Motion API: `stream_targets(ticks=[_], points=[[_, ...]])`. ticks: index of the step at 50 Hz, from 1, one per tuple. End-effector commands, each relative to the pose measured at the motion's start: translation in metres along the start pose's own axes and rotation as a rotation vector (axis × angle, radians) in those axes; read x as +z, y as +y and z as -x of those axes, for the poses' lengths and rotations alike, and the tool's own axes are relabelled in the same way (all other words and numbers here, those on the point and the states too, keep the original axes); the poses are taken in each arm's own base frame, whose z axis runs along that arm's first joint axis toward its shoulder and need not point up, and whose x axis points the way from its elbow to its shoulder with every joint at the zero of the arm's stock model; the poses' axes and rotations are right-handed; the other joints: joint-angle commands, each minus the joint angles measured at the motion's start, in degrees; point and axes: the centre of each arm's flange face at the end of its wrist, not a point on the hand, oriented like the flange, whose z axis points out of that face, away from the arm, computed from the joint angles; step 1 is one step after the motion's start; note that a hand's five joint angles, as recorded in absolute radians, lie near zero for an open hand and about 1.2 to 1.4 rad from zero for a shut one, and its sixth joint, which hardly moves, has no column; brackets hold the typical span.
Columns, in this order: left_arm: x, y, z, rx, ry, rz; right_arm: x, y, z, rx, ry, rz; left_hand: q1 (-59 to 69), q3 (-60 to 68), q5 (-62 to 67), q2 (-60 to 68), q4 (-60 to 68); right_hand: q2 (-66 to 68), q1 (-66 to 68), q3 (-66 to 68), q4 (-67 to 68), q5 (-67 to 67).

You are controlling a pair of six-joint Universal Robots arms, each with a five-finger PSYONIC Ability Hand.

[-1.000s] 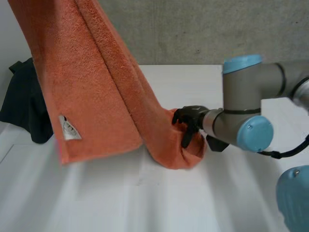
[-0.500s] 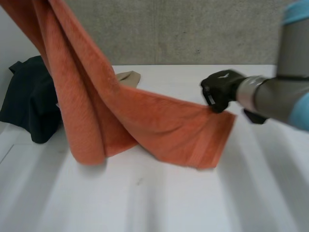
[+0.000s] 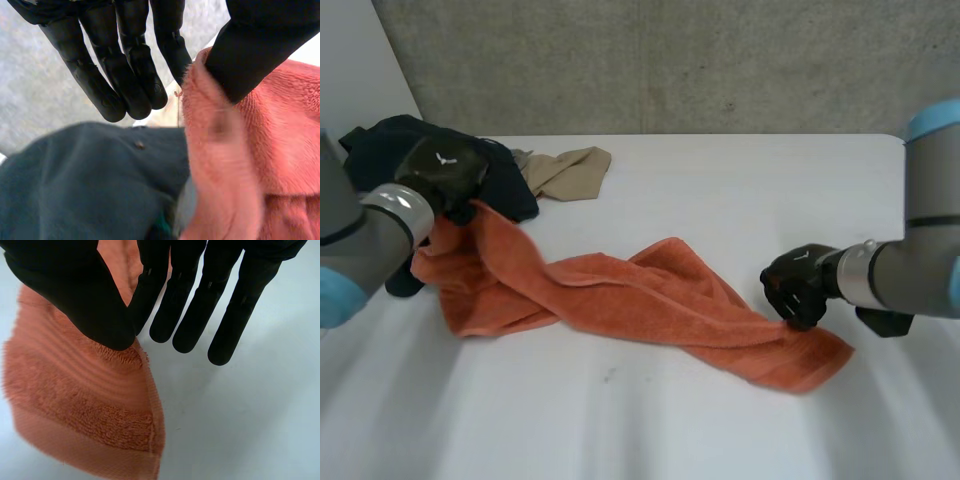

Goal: Fold the laundry.

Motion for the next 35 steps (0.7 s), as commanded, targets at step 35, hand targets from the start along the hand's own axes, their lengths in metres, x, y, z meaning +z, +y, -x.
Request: stream_targets(ticks=[35], points=[[0.003,0.001,0.010,-0.003,-0.051,0.016,-0.011,0.030,0.006,0.197,0.058,0.076,14.0,11.8,13.0,11.4,11.5,-28.9,-26.8,-29.6,-30.1,-29.3]])
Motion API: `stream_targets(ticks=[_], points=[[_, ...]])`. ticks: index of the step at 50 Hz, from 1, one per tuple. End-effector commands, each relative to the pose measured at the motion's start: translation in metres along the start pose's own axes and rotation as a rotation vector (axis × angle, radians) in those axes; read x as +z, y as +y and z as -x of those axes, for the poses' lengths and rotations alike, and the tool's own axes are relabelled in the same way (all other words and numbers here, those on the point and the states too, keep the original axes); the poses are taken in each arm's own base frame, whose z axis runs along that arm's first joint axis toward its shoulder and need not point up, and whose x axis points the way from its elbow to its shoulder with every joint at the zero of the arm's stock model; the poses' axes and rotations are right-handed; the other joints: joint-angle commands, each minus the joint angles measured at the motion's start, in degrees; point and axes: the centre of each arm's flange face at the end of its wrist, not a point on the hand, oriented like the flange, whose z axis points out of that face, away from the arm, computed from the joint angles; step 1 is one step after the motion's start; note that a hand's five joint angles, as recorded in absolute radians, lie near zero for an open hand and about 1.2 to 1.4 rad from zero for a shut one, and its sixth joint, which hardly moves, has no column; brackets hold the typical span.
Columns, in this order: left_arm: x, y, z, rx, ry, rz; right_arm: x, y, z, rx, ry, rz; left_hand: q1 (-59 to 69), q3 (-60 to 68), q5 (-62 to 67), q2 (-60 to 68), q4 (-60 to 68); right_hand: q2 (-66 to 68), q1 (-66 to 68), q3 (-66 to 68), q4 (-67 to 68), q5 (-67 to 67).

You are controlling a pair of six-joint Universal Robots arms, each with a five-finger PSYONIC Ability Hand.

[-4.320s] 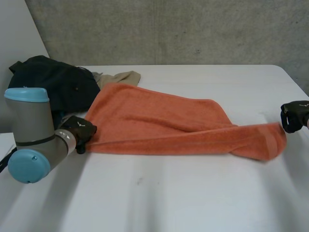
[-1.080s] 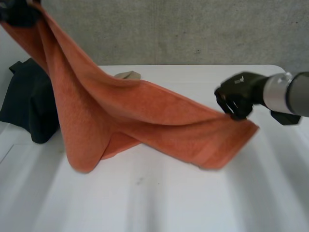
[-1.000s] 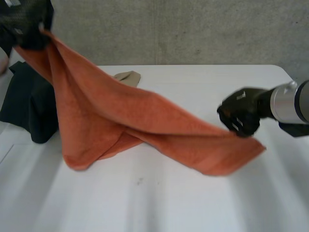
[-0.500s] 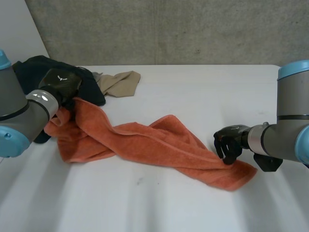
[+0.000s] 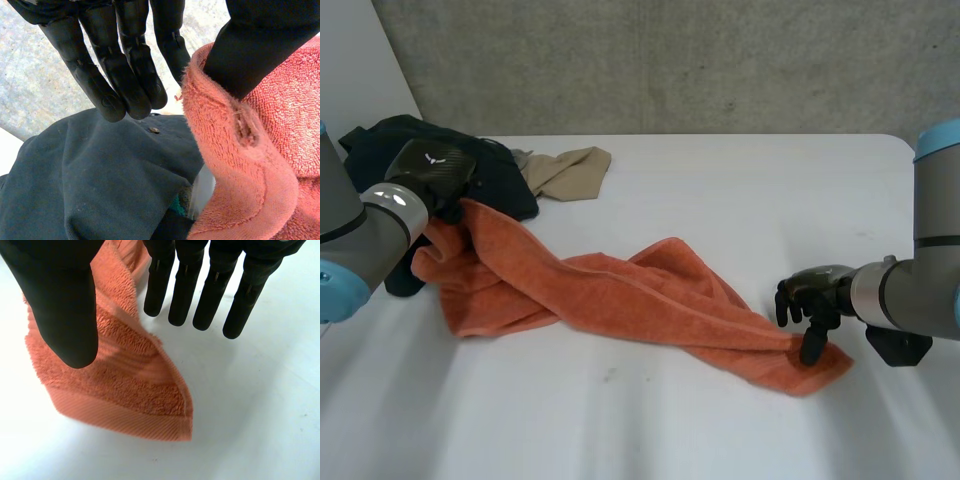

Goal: Fold the laundry.

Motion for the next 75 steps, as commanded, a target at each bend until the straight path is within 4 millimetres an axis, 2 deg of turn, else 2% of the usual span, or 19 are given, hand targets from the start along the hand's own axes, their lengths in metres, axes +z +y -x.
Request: stream_targets(ticks=[1,4,8,12,16,20,21,24,25,29,32,35,39,47,54,60,66,70,75], points=[[0.000,-0.001,-0.001,0.001,0.004,-0.003,0.007,0.016,0.003,0.004,-0.012,0.003,14.0,11.8,13.0,11.4,11.5,4.6,3.9,4.9,4.6,6.2],[0.002,0.002,-0.003,0.000,0.013,0.003,0.014,0.022,0.005,0.003,-0.005,-0.008,14.0,11.8,13.0,11.4,11.5,13.3,12.7,13.6,13.3,14.9],[0.006,0.004,-0.005,-0.005,0.013,0.003,0.021,0.018,0.003,0.003,0.017,-0.059,14.0,11.8,13.0,11.4,11.5,45.1,44.4,45.4,45.1,46.7],[0.016,-0.001,-0.001,-0.007,-0.005,-0.029,0.025,0.000,-0.007,-0.009,0.061,-0.165,14.0,11.8,13.0,11.4,11.5,45.2,44.5,45.4,45.2,46.8],[0.030,-0.035,0.012,-0.026,-0.050,-0.162,0.020,-0.042,-0.025,-0.051,0.139,-0.340,14.0,11.8,13.0,11.4,11.5,45.2,44.5,45.4,45.2,46.8],[0.039,-0.097,0.031,-0.058,-0.103,-0.403,-0.004,-0.112,-0.049,-0.116,0.264,-0.632,14.0,11.8,13.0,11.4,11.5,45.2,44.5,45.4,45.2,46.8],[0.037,-0.129,0.042,-0.066,-0.140,-0.526,-0.020,-0.142,-0.059,-0.138,0.332,-0.775,14.0,11.8,13.0,11.4,11.5,45.2,44.5,45.4,45.2,46.8],[0.025,-0.176,0.065,-0.082,-0.216,-0.715,-0.054,-0.185,-0.076,-0.161,0.462,-1.008,14.0,11.8,13.0,11.4,11.5,45.2,44.5,45.4,45.2,46.8],[0.013,-0.202,0.081,-0.100,-0.276,-0.831,-0.080,-0.210,-0.085,-0.165,0.553,-1.166,14.0,11.8,13.0,11.4,11.5,45.2,44.5,45.4,45.2,46.8],[-0.009,-0.238,0.113,-0.189,-0.401,-1.028,-0.127,-0.240,-0.104,-0.144,0.738,-1.433,14.0,11.8,13.0,11.4,11.5,45.2,44.5,45.4,45.2,46.8],[-0.011,-0.241,0.121,-0.227,-0.435,-1.065,-0.140,-0.244,-0.106,-0.148,0.767,-1.485,14.0,11.8,13.0,11.4,11.5,45.2,44.5,45.4,45.2,46.8],[-0.005,-0.235,0.121,-0.224,-0.422,-1.048,-0.140,-0.243,-0.106,-0.170,0.747,-1.476,14.0,11.8,13.0,11.4,11.5,45.2,44.5,45.4,45.2,46.8],[0.014,-0.209,0.110,-0.217,-0.375,-0.952,-0.123,-0.231,-0.109,-0.168,0.712,-1.394,14.0,11.8,13.0,11.4,11.5,45.2,44.5,45.4,45.2,46.8],[0.051,-0.140,0.068,-0.222,-0.245,-0.755,-0.055,-0.185,-0.109,-0.143,0.599,-1.134,14.0,11.8,13.0,11.4,11.5,45.2,44.5,45.4,45.2,46.8],[0.074,-0.055,0.004,-0.216,-0.064,-0.521,0.025,-0.110,-0.094,-0.138,0.436,-0.816,14.0,11.8,13.0,11.4,11.5,45.2,44.5,45.4,45.2,46.8],[0.068,0.016,-0.043,-0.135,0.051,-0.290,0.073,-0.038,-0.089,-0.139,0.362,-0.551,14.0,11.8,13.0,11.4,11.5,45.2,44.5,45.4,45.2,46.8],[0.029,0.040,-0.060,-0.023,0.136,-0.097,0.065,-0.005,-0.087,-0.159,0.322,-0.365,14.0,11.8,13.0,11.4,11.5,45.2,44.5,45.4,45.2,46.8],[-0.015,0.039,-0.061,0.076,0.197,0.037,0.024,0.001,-0.086,-0.235,0.299,-0.237,14.0,11.8,13.0,11.4,11.5,45.2,44.5,45.4,45.2,46.8],[-0.087,0.035,-0.062,0.142,0.315,0.268,-0.039,0.015,-0.090,-0.366,0.249,-0.054,14.0,11.8,13.0,11.4,11.5,45.2,44.5,45.4,45.2,46.8]])
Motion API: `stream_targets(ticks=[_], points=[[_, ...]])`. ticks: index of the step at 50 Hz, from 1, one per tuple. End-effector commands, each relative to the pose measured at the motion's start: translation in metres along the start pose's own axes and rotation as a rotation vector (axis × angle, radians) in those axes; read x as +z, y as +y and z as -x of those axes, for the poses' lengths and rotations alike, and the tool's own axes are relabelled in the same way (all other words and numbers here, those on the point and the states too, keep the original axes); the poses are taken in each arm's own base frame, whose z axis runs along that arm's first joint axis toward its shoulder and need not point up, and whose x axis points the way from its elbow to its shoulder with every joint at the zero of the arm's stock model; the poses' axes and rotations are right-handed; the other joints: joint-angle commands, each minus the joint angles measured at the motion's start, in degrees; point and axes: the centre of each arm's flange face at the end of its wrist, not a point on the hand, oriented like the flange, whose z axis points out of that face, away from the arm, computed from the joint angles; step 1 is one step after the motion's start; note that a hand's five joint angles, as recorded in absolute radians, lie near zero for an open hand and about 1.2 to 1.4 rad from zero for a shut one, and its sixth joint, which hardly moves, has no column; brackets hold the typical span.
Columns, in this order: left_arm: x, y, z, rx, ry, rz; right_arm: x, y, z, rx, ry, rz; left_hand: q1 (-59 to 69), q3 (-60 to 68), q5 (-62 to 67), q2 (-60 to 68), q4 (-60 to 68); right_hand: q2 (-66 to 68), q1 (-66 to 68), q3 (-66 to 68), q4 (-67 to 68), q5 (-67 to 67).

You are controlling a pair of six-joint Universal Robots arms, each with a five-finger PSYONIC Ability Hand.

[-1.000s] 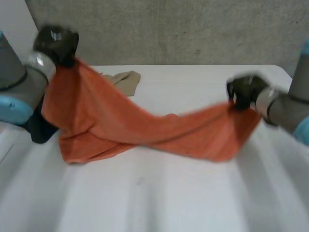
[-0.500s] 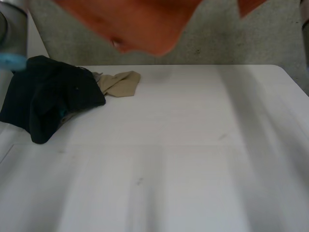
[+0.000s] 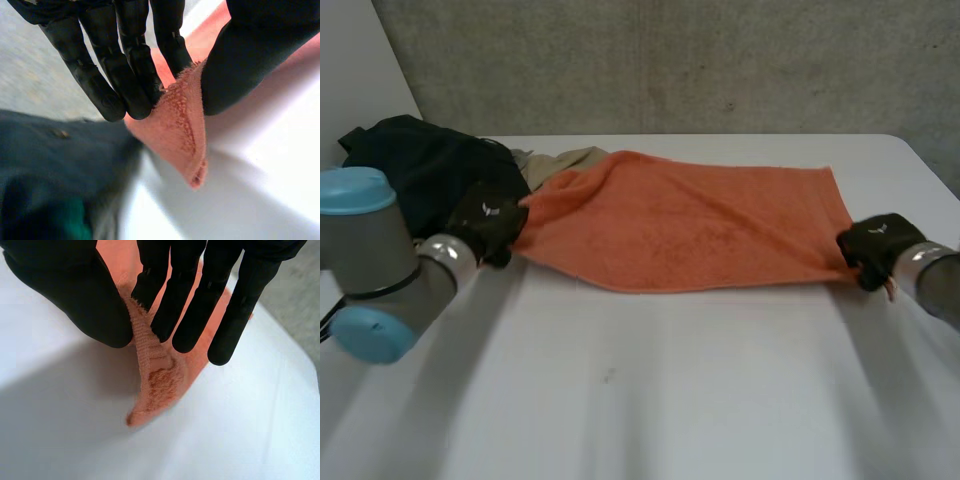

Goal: Fold the laundry.

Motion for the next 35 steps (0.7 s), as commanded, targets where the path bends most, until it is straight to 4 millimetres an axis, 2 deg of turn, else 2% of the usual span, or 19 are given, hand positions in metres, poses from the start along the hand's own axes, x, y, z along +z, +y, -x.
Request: stream_targets(ticks=[1,3,7,10,14,15,17,18,21,22,23,24,26,27,29,30,32,33,35], points=[[-0.092,-0.007,-0.018,0.073,0.159,0.291,-0.080,-0.003,-0.023,-0.191,-0.121,0.191,14.0,11.8,13.0,11.3,11.5,12.5,15.1,11.9,11.4,11.9],[-0.117,-0.008,-0.027,0.075,0.239,0.379,-0.101,-0.004,-0.022,-0.251,-0.196,0.236,14.0,11.8,13.0,11.3,11.5,12.5,15.1,11.9,11.4,11.9],[-0.143,-0.009,-0.038,0.067,0.356,0.500,-0.116,-0.005,-0.021,-0.324,-0.288,0.271,14.0,11.8,13.0,11.3,11.5,12.5,15.1,11.9,11.4,11.9],[-0.144,-0.016,-0.036,0.075,0.369,0.499,-0.112,-0.003,-0.020,-0.327,-0.303,0.284,14.0,11.8,13.0,11.3,11.5,12.5,15.1,11.9,11.4,11.9],[-0.120,-0.025,-0.025,0.111,0.309,0.425,-0.097,0.002,-0.018,-0.336,-0.324,0.313,14.0,11.8,13.0,11.3,11.5,12.5,15.1,11.9,11.4,11.9],[-0.106,-0.028,-0.018,0.128,0.271,0.390,-0.090,0.003,-0.017,-0.342,-0.322,0.324,14.0,11.8,13.0,11.3,11.5,12.5,15.1,11.9,11.4,11.9],[-0.090,-0.034,-0.011,0.145,0.226,0.349,-0.080,0.003,-0.018,-0.349,-0.307,0.328,14.0,11.8,13.0,11.3,11.5,12.5,15.1,11.9,11.4,11.9],[-0.073,-0.040,-0.004,0.162,0.179,0.301,-0.070,-0.001,-0.022,-0.356,-0.269,0.317,14.0,11.8,13.0,11.3,11.5,12.5,15.1,11.9,11.4,11.9],[-0.047,-0.055,0.011,0.181,0.096,0.211,-0.056,-0.013,-0.031,-0.358,-0.188,0.277,14.0,11.8,13.0,11.3,11.5,12.5,15.1,11.9,11.4,11.9],[-0.030,-0.068,0.023,0.190,0.033,0.141,-0.047,-0.025,-0.038,-0.359,-0.122,0.226,14.0,11.8,13.0,11.3,11.5,12.5,15.1,11.9,11.4,11.9],[-0.022,-0.076,0.030,0.198,0.000,0.102,-0.043,-0.034,-0.043,-0.357,-0.083,0.195,14.0,11.8,13.0,11.3,11.5,12.5,15.1,11.9,11.4,11.9],[-0.008,-0.095,0.046,0.208,-0.077,0.010,-0.035,-0.053,-0.053,-0.348,0.004,0.111,14.0,11.8,13.0,11.3,11.5,12.5,15.1,11.9,11.4,11.9],[0.003,-0.115,0.061,0.214,-0.147,-0.085,-0.028,-0.076,-0.068,-0.337,0.118,0.001,14.0,11.8,13.0,11.3,11.5,12.5,15.1,11.9,11.4,11.9],[0.008,-0.138,0.076,0.216,-0.215,-0.191,-0.024,-0.100,-0.085,-0.314,0.231,-0.117,14.0,11.8,13.0,11.3,11.5,12.5,15.1,11.9,11.4,11.9],[0.009,-0.163,0.091,0.210,-0.281,-0.308,-0.024,-0.127,-0.103,-0.289,0.351,-0.255,14.0,11.8,13.0,11.3,11.5,12.5,15.1,11.9,11.4,11.9],[0.006,-0.186,0.104,0.187,-0.336,-0.424,-0.026,-0.150,-0.119,-0.260,0.457,-0.390,14.0,11.8,13.0,11.3,11.5,12.5,15.1,11.9,11.4,11.9],[0.000,-0.208,0.116,0.155,-0.393,-0.539,-0.029,-0.166,-0.132,-0.214,0.541,-0.511,14.0,11.8,13.0,11.3,11.5,12.5,15.1,11.9,11.4,11.9],[-0.007,-0.226,0.127,0.117,-0.449,-0.644,-0.034,-0.180,-0.142,-0.159,0.601,-0.625,14.0,11.8,13.0,11.3,11.5,12.5,15.1,11.9,11.4,11.9],[-0.014,-0.239,0.135,0.070,-0.498,-0.732,-0.042,-0.192,-0.152,-0.106,0.661,-0.740,14.0,11.8,13.0,11.3,11.5,12.5,15.1,11.9,11.4,11.9]])
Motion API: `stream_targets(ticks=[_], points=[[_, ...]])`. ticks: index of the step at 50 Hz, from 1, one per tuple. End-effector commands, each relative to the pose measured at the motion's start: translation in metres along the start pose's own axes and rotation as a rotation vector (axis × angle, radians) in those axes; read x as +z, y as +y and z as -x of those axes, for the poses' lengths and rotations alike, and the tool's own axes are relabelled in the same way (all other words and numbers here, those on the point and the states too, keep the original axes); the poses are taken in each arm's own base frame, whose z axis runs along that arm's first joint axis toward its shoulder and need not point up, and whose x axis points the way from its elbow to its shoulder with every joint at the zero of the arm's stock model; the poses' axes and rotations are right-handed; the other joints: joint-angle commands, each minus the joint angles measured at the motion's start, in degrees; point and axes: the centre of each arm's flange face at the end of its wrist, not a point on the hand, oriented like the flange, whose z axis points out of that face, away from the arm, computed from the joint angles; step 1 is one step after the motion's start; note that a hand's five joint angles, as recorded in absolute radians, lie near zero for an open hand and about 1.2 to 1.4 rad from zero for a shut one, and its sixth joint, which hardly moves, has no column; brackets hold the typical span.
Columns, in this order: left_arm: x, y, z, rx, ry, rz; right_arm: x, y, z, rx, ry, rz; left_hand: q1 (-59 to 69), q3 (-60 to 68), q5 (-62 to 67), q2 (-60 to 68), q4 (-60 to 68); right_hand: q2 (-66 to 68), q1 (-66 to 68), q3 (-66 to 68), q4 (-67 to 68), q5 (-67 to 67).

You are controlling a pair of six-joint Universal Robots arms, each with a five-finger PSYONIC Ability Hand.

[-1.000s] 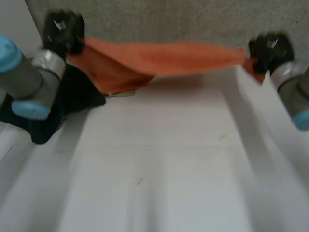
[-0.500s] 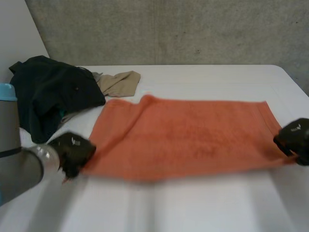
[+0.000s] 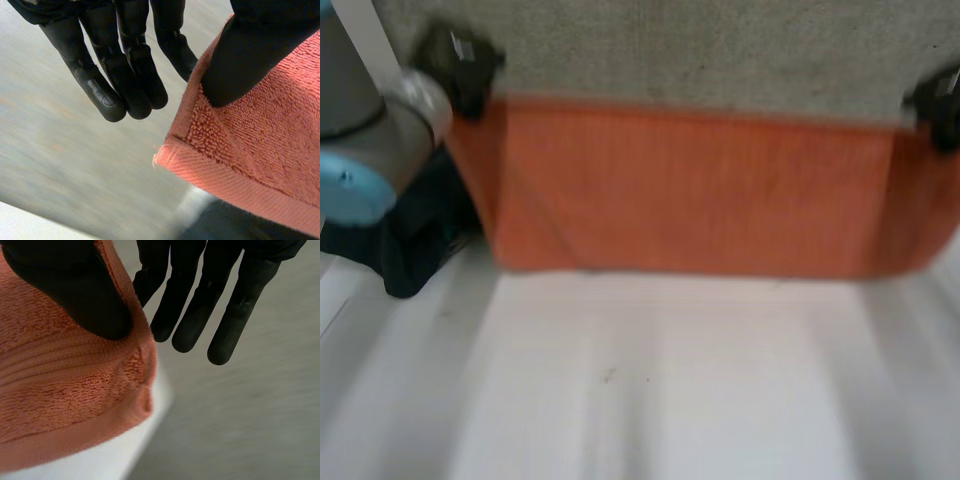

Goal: Fold the laundry.

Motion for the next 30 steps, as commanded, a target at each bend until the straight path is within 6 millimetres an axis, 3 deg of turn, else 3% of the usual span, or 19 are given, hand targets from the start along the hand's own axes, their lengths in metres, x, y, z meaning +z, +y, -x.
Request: stream_targets(ticks=[1,5,8,16,17,20,24,30], points=[[0.012,-0.081,0.074,-0.179,-0.341,-0.457,0.014,-0.060,-0.077,0.240,0.447,-0.482,14.0,11.8,13.0,11.3,11.4,12.5,15.1,11.9,11.4,11.7],[0.008,-0.091,0.087,-0.248,-0.425,-0.575,0.010,-0.064,-0.080,0.295,0.491,-0.572,14.0,11.8,13.0,11.3,11.4,12.5,15.1,11.9,11.4,11.7],[0.010,-0.085,0.080,-0.249,-0.405,-0.586,0.009,-0.059,-0.072,0.300,0.471,-0.555,14.0,11.8,13.0,11.3,11.4,12.5,15.1,11.9,11.4,11.7],[0.018,-0.013,0.037,-0.256,-0.282,-0.371,0.016,-0.026,-0.031,0.324,0.322,-0.432,14.0,11.8,13.0,11.3,11.4,12.5,15.1,11.9,11.4,11.7],[0.018,0.003,0.026,-0.262,-0.256,-0.323,0.017,-0.014,-0.017,0.332,0.272,-0.390,14.0,11.8,13.0,11.3,11.4,12.5,15.1,11.9,11.4,11.7],[0.015,0.027,0.008,-0.272,-0.216,-0.248,0.017,0.004,0.007,0.342,0.188,-0.323,14.0,11.8,13.0,11.3,11.4,12.5,15.1,11.9,11.4,11.7],[0.001,0.066,-0.034,-0.278,-0.098,-0.124,0.011,0.042,0.054,0.369,0.024,-0.191,14.0,11.8,13.0,11.3,11.4,12.5,15.1,11.9,11.4,11.7],[-0.026,0.099,-0.079,-0.233,0.046,0.002,-0.007,0.080,0.094,0.372,-0.129,-0.023,14.0,11.8,13.0,11.3,11.4,12.5,15.1,11.9,11.4,11.7]])
